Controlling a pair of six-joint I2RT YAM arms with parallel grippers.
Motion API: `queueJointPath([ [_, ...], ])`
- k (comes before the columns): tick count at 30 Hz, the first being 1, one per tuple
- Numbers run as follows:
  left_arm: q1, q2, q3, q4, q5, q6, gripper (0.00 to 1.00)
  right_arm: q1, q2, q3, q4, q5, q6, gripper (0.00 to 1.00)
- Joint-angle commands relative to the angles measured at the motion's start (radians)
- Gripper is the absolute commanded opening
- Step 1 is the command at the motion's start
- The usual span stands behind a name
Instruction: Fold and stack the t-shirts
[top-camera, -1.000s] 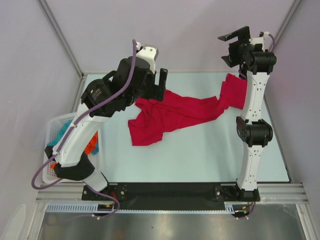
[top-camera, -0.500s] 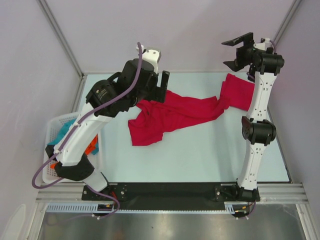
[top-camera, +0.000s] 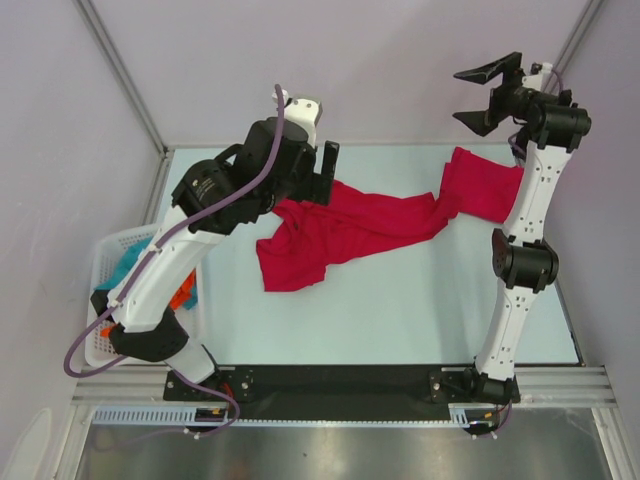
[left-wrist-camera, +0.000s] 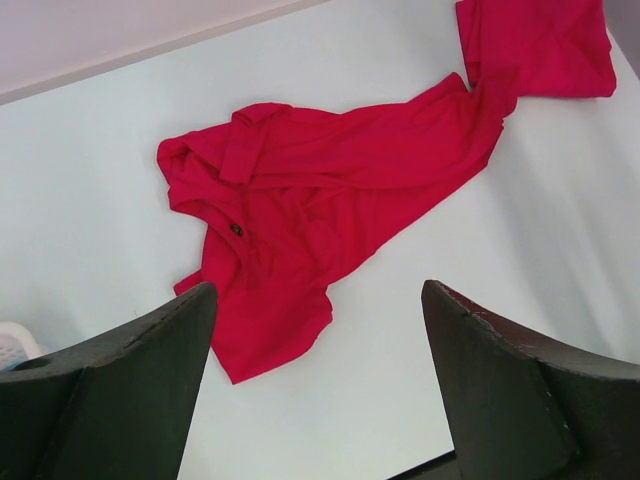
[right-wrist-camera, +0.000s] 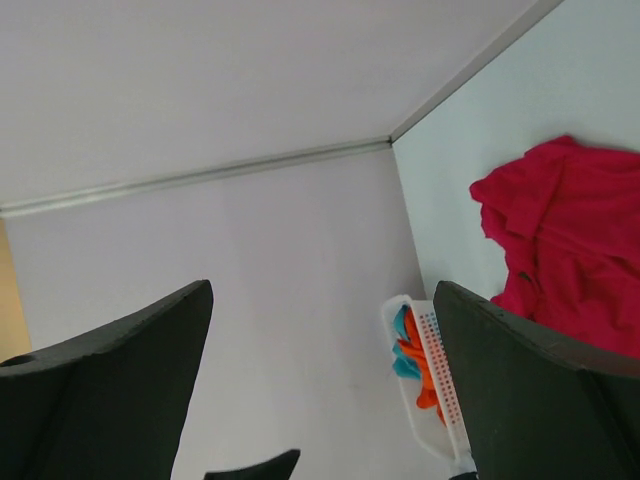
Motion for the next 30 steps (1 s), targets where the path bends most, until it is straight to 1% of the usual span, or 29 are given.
queueJointPath([
  [1, -0.007, -0.016, 0.027, 0.033, 0.002, 0.011, 0.89, 0.035, 0.053, -0.1, 0.215, 0.137, -0.394, 1.0],
  [2, -0.007, -0.015, 0.027, 0.035, 0.003, 0.011, 0.89, 0.073, 0.059, -0.111, 0.175, 0.151, -0.392, 1.0],
  [4, -0.007, -0.015, 0.032, 0.032, 0.003, 0.014, 0.89, 0.134, 0.073, -0.134, 0.088, 0.229, -0.371, 1.0],
  [5, -0.007, -0.016, 0.035, 0.03, 0.0, 0.017, 0.89, 0.203, 0.069, -0.166, 0.051, 0.238, -0.365, 1.0],
  [6, -0.007, -0.016, 0.038, 0.029, -0.003, 0.019, 0.89, 0.22, 0.059, -0.23, 0.045, 0.243, -0.34, 1.0],
  [8, -0.007, -0.019, 0.042, 0.023, -0.009, 0.02, 0.89, 0.221, 0.007, -0.304, 0.034, 0.264, -0.281, 1.0],
  [11, -0.007, -0.016, 0.042, 0.024, -0.009, 0.017, 0.89, 0.221, -0.016, -0.324, -0.038, 0.284, -0.201, 1.0],
  [12, -0.007, -0.015, 0.042, 0.024, -0.009, 0.017, 0.89, 0.221, -0.036, -0.373, -0.043, 0.293, -0.185, 1.0],
  [13, -0.007, -0.01, 0.045, 0.026, -0.009, 0.015, 0.89, 0.221, -0.065, -0.537, -0.053, 0.291, -0.165, 1.0],
  [14, -0.007, -0.001, 0.058, 0.026, 0.001, 0.014, 0.89, 0.219, -0.212, -0.702, -0.154, 0.292, -0.01, 1.0],
  [15, -0.007, 0.004, 0.064, 0.026, 0.005, 0.012, 0.89, 0.215, -0.3, -0.838, -0.331, 0.301, 0.198, 1.0],
  [16, -0.007, 0.01, 0.071, 0.026, 0.012, 0.009, 0.89, 0.198, -0.409, -0.934, -0.609, 0.263, 0.44, 1.0],
  [17, -0.007, 0.016, 0.084, 0.027, 0.026, 0.008, 0.89, 0.184, -0.547, -0.991, -1.16, 0.161, 0.896, 1.0],
  [18, -0.007, 0.019, 0.088, 0.026, 0.029, 0.008, 0.89, 0.184, -0.594, -1.005, -1.211, 0.016, 0.977, 1.0],
  [19, -0.007, 0.02, 0.091, 0.023, 0.031, 0.006, 0.89, 0.172, -0.615, -1.027, -1.2, 0.016, 0.982, 1.0],
  [20, -0.007, 0.019, 0.093, 0.021, 0.028, 0.008, 0.89, 0.167, -0.623, -1.151, -0.873, 0.051, 0.739, 1.0],
  [21, -0.007, 0.016, 0.091, 0.015, 0.022, 0.009, 0.89, 0.168, -0.597, -1.216, -0.657, 0.106, 0.59, 1.0],
  [22, -0.007, 0.011, 0.088, 0.015, 0.014, 0.011, 0.89, 0.185, -0.567, -1.237, -0.486, 0.12, 0.442, 1.0],
  [23, -0.007, 0.004, 0.073, 0.015, 0.002, 0.014, 0.89, 0.199, -0.524, -1.207, -0.293, 0.135, 0.284, 1.0],
  [24, -0.005, -0.001, 0.064, 0.02, -0.012, 0.015, 0.89, 0.216, -0.461, -1.185, -0.246, 0.163, 0.228, 1.0],
  [25, -0.004, -0.001, 0.059, 0.02, -0.014, 0.019, 0.89, 0.221, -0.432, -1.173, -0.223, 0.172, 0.199, 1.0],
  [26, -0.003, 0.001, 0.058, 0.018, -0.014, 0.019, 0.89, 0.219, -0.413, -1.177, -0.146, 0.168, 0.171, 1.0],
  [27, -0.003, 0.004, 0.058, 0.021, -0.006, 0.017, 0.89, 0.218, -0.369, -1.195, -0.099, 0.143, 0.08, 1.0],
  [28, -0.003, 0.007, 0.058, 0.024, -0.005, 0.015, 0.89, 0.219, -0.335, -1.177, 0.031, 0.133, 0.015, 1.0],
  [30, -0.003, 0.011, 0.059, 0.03, -0.001, 0.017, 0.89, 0.221, -0.26, -1.122, 0.162, 0.099, -0.167, 1.0],
])
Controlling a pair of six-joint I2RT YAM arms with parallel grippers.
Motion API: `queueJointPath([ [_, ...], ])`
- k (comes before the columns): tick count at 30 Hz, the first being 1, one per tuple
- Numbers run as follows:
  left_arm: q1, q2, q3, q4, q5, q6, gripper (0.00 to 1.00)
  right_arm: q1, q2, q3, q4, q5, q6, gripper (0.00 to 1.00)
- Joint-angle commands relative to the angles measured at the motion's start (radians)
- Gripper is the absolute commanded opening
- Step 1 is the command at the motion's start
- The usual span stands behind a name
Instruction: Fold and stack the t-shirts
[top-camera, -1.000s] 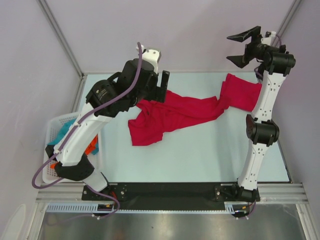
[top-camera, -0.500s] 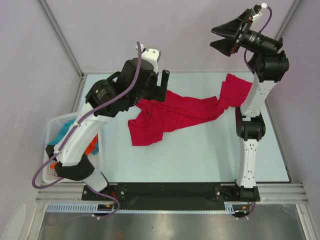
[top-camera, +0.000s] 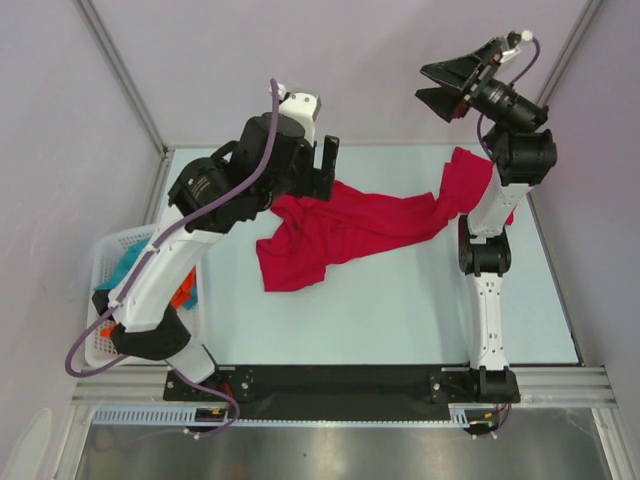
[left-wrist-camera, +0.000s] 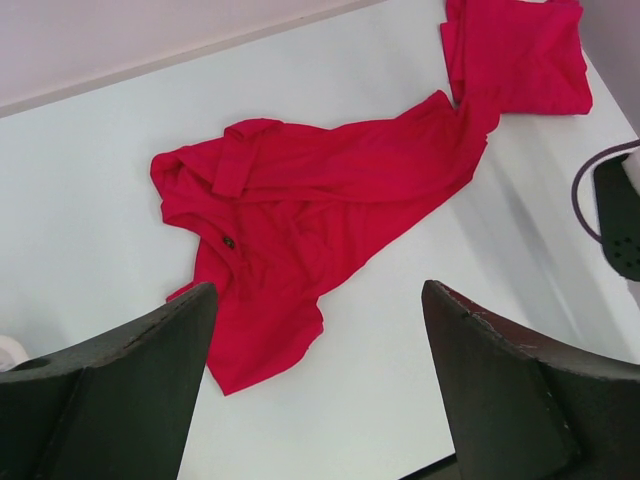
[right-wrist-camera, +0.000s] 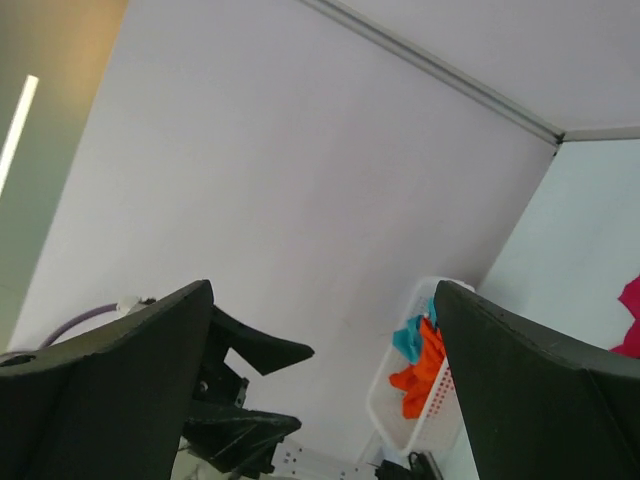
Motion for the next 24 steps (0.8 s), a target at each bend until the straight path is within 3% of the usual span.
queueJointPath([
  [1, -0.003, 0.003, 0.005, 0.032, -0.008, 0.016, 0.89, 0.039, 0.287, 0.01, 0.412, -0.058, -0.44, 1.0],
  [9, -0.003, 0.027, 0.031, 0.035, 0.015, 0.009, 0.89, 0.041, 0.317, -0.12, 0.415, -0.032, -0.54, 1.0],
  [13, -0.003, 0.029, 0.03, 0.035, 0.007, 0.01, 0.89, 0.041, 0.271, -0.271, 0.413, 0.036, -0.552, 1.0],
  [17, -0.003, 0.035, 0.026, 0.036, -0.003, 0.015, 0.89, 0.039, 0.209, -0.508, 0.413, 0.123, -0.462, 1.0],
  [24, -0.003, 0.047, 0.026, 0.049, -0.008, 0.018, 0.89, 0.028, 0.12, -0.745, 0.418, 0.169, -0.205, 1.0],
])
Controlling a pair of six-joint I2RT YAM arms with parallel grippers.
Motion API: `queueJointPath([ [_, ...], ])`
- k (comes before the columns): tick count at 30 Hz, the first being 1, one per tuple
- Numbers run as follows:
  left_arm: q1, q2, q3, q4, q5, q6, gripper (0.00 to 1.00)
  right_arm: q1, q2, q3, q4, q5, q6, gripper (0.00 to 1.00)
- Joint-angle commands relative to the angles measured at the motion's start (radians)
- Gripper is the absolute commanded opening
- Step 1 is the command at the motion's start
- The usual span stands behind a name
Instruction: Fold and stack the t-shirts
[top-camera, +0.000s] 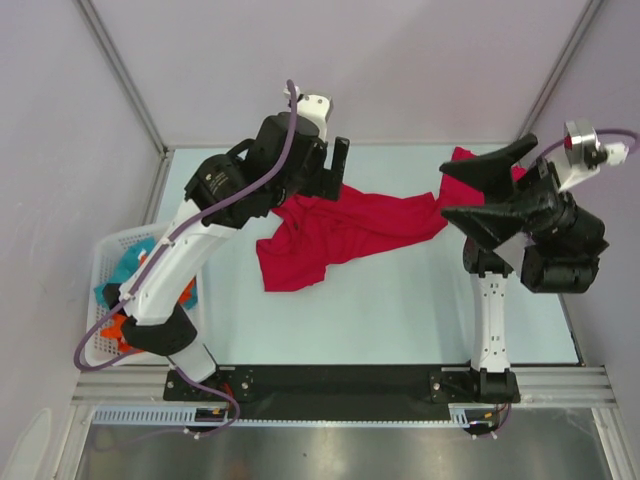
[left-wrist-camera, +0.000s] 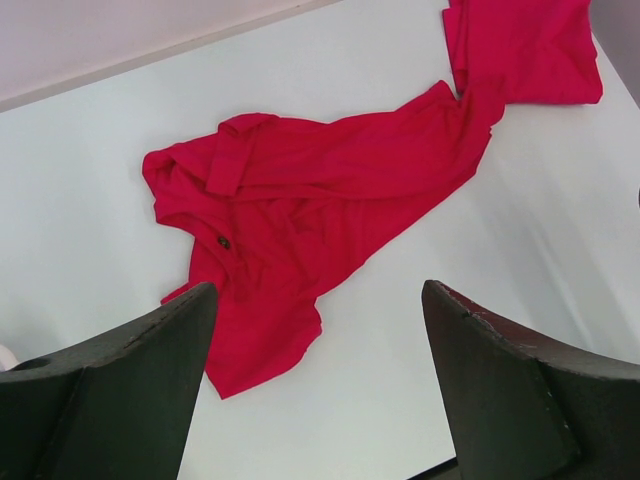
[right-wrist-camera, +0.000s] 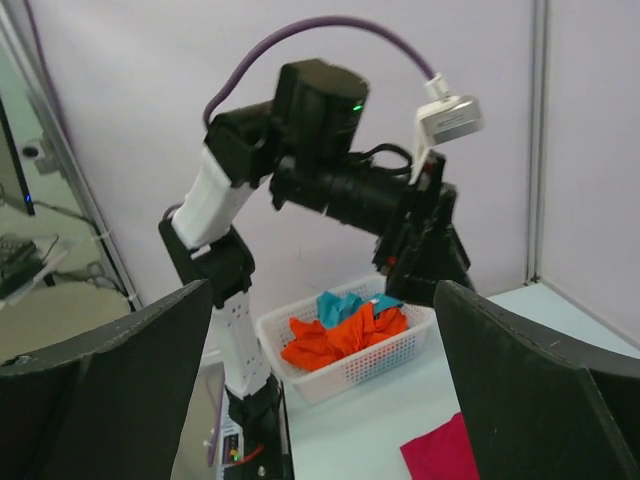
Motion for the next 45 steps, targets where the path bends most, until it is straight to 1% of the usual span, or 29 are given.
queueJointPath([
  [1, -0.003, 0.004, 0.026, 0.039, -0.014, 0.014, 0.89, 0.024, -0.076, -0.107, 0.273, 0.05, 0.051, 1.0],
  [6, -0.003, 0.001, 0.03, 0.047, -0.014, 0.013, 0.89, -0.032, -0.215, -0.262, 0.274, 0.099, 0.226, 1.0],
  [7, -0.003, -0.003, 0.03, 0.045, -0.016, 0.013, 0.89, -0.054, -0.235, -0.306, 0.274, 0.107, 0.299, 1.0],
  [8, -0.003, -0.006, 0.028, 0.045, -0.017, 0.013, 0.89, -0.101, -0.278, -0.331, 0.274, 0.117, 0.336, 1.0],
  [10, -0.003, -0.017, 0.026, 0.045, -0.02, 0.011, 0.89, -0.176, -0.304, -0.375, 0.274, 0.142, 0.413, 1.0],
  [11, -0.003, -0.022, 0.025, 0.044, -0.023, 0.011, 0.89, -0.214, -0.32, -0.406, 0.274, 0.18, 0.486, 1.0],
  [12, -0.003, -0.023, 0.023, 0.044, -0.028, 0.011, 0.89, -0.312, -0.315, -0.419, 0.273, 0.202, 0.524, 1.0],
  [13, -0.003, -0.031, 0.019, 0.045, -0.029, 0.01, 0.89, -0.36, -0.302, -0.423, 0.273, 0.229, 0.548, 1.0],
  [14, -0.003, -0.034, 0.016, 0.045, -0.032, 0.01, 0.89, -0.42, -0.257, -0.425, 0.273, 0.284, 0.605, 1.0],
  [15, -0.003, -0.034, 0.014, 0.048, -0.032, 0.007, 0.89, -0.531, -0.222, -0.419, 0.271, 0.315, 0.628, 1.0],
  [16, -0.003, -0.033, 0.013, 0.051, -0.029, 0.005, 0.89, -0.604, -0.182, -0.402, 0.271, 0.388, 0.64, 1.0],
  [17, -0.003, -0.028, 0.014, 0.055, -0.022, 0.004, 0.89, -0.676, -0.079, -0.35, 0.27, 0.43, 0.637, 1.0],
  [18, -0.003, -0.023, 0.017, 0.055, -0.017, 0.001, 0.89, -0.854, -0.024, -0.31, 0.268, 0.521, 0.624, 1.0],
  [19, -0.003, -0.02, 0.02, 0.058, -0.01, -0.001, 0.89, -0.947, 0.028, -0.272, 0.259, 0.571, 0.601, 1.0],
  [20, -0.003, -0.011, 0.025, 0.059, 0.004, -0.006, 0.89, -1.041, 0.136, -0.179, 0.148, 0.62, 0.599, 1.0],
  [21, -0.005, -0.008, 0.037, 0.061, 0.01, -0.007, 0.89, -1.238, 0.174, -0.135, 0.042, 0.701, 0.634, 1.0],
  [22, -0.005, -0.003, 0.042, 0.062, 0.017, -0.009, 0.89, -1.302, 0.214, -0.112, 0.026, 0.705, 0.602, 1.0],
  [23, -0.006, 0.001, 0.045, 0.062, 0.026, -0.01, 0.89, -1.337, 0.253, -0.088, 0.027, 0.706, 0.564, 1.0],
  [27, -0.008, -0.008, 0.046, 0.065, 0.021, -0.009, 0.88, -1.316, 0.291, -0.025, 0.02, 0.7, 0.579, 1.0],
  [30, -0.008, -0.025, 0.039, 0.065, 0.015, -0.006, 0.89, -1.37, 0.341, 0.034, -0.009, 0.7, 0.581, 1.0],
  [32, -0.008, -0.034, 0.034, 0.065, 0.014, -0.006, 0.89, -1.436, 0.39, 0.077, -0.045, 0.7, 0.575, 1.0],
  [34, -0.008, -0.046, 0.025, 0.062, 0.006, -0.006, 0.89, -1.482, 0.481, 0.15, -0.054, 0.699, 0.529, 1.0],
  [35, -0.008, -0.049, 0.019, 0.062, 0.004, -0.004, 0.89, -1.555, 0.513, 0.178, -0.068, 0.699, 0.501, 1.0],
  [37, -0.008, -0.06, 0.007, 0.064, -0.002, -0.007, 0.89, -1.624, 0.629, 0.271, -0.066, 0.7, 0.413, 1.0],
  [39, -0.008, -0.065, 0.002, 0.067, 0.001, -0.009, 0.89, -1.744, 0.711, 0.334, -0.068, 0.7, 0.357, 1.0],
  [40, -0.008, -0.066, 0.0, 0.067, 0.004, -0.01, 0.89, -1.79, 0.787, 0.385, -0.068, 0.699, 0.313, 1.0],
  [41, -0.008, -0.068, -0.001, 0.07, 0.006, -0.01, 0.89, -1.884, 0.824, 0.411, -0.068, 0.699, 0.296, 1.0],
  [44, -0.008, -0.072, -0.004, 0.07, 0.012, -0.01, 0.89, -2.02, 0.964, 0.482, -0.062, 0.697, 0.272, 1.0],
  [45, -0.008, -0.077, -0.006, 0.07, 0.012, -0.009, 0.89, -2.04, 0.999, 0.497, -0.059, 0.699, 0.277, 1.0],
])
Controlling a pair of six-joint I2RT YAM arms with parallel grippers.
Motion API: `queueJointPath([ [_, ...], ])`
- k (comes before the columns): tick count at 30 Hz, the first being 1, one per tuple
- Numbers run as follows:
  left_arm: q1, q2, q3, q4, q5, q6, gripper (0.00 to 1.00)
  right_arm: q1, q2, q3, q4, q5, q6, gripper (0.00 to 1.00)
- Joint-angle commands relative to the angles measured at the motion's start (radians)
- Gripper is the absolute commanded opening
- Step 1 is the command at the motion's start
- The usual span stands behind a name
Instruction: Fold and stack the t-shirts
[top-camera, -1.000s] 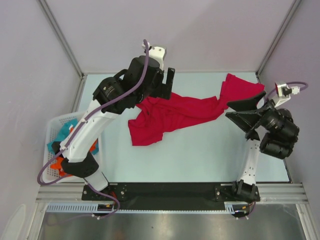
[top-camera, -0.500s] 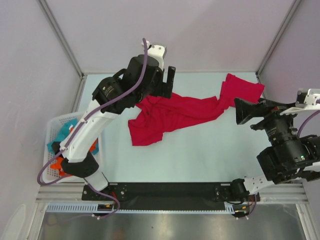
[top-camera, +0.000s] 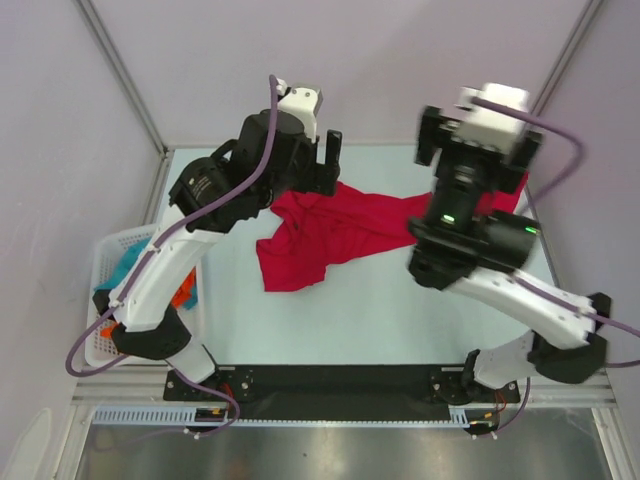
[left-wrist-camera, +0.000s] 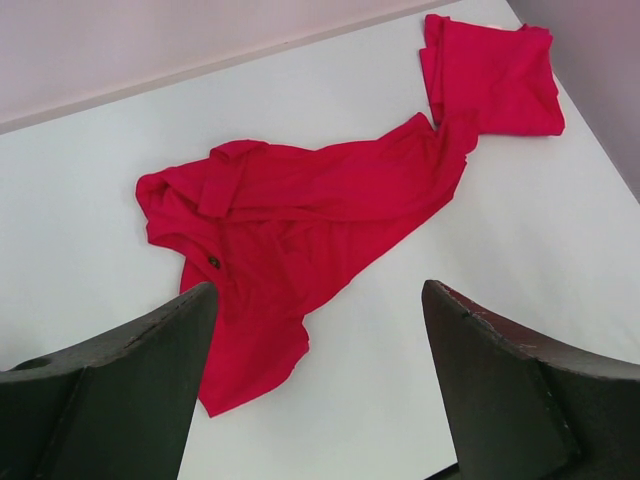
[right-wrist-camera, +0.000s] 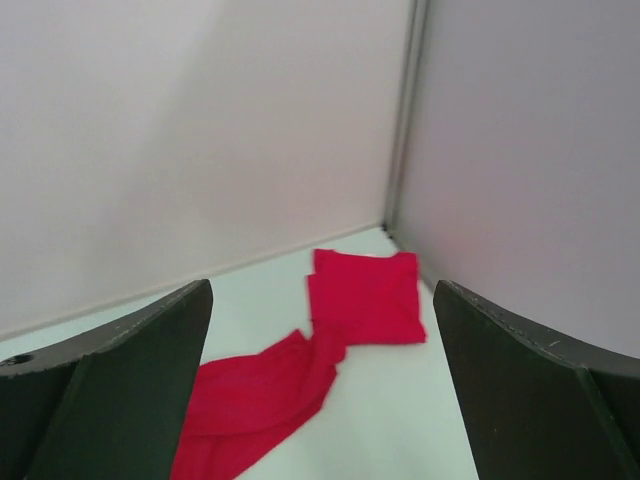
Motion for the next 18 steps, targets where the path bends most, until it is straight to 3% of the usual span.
queueJointPath([
  [1, -0.007, -0.049, -0.009, 0.026, 0.0, -0.009, 0.89, -0.143, 0.196, 0.104, 0.005, 0.268, -0.069, 1.0],
  [7, -0.007, -0.093, -0.035, 0.024, -0.017, -0.001, 0.89, -0.243, 0.384, 0.291, 0.062, 0.271, -0.075, 1.0],
  [12, -0.006, -0.128, -0.072, 0.023, -0.06, 0.002, 0.89, -0.291, 0.563, 0.555, 0.066, 0.271, -0.172, 1.0],
  [18, 0.04, -0.115, -0.035, -0.075, -0.113, -0.048, 0.9, -0.324, 0.639, 0.502, 0.073, 0.274, -0.178, 1.0],
])
